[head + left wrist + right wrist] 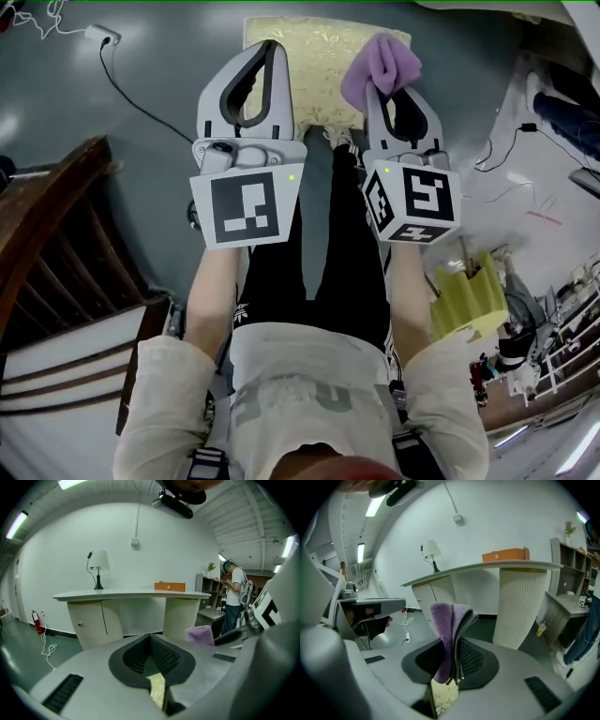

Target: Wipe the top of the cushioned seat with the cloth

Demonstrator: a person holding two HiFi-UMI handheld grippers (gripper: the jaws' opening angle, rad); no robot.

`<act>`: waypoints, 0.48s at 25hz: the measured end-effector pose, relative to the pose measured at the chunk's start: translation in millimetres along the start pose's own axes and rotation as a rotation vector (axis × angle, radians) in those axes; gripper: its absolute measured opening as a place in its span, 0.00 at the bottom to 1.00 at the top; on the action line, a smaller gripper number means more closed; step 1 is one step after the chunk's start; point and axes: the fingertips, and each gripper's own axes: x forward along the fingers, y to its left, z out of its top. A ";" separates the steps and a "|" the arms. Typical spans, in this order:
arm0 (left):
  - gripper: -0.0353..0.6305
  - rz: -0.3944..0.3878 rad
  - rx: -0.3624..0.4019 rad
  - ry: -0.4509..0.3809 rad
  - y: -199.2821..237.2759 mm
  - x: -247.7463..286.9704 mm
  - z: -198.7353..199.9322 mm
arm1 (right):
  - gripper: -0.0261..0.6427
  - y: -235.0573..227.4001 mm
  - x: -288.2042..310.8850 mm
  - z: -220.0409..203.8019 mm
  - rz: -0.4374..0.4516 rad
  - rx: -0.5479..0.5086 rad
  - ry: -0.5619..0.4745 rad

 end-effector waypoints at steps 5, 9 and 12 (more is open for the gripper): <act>0.06 -0.018 -0.018 0.034 -11.9 -4.9 -39.6 | 0.17 -1.9 13.8 -39.1 -0.011 0.034 0.036; 0.06 -0.026 -0.031 0.059 -17.0 -2.9 -58.9 | 0.17 -2.8 16.5 -51.3 -0.010 0.037 0.057; 0.06 -0.023 -0.045 0.064 -18.2 0.9 -65.4 | 0.17 -4.6 16.8 -58.9 -0.009 0.026 0.073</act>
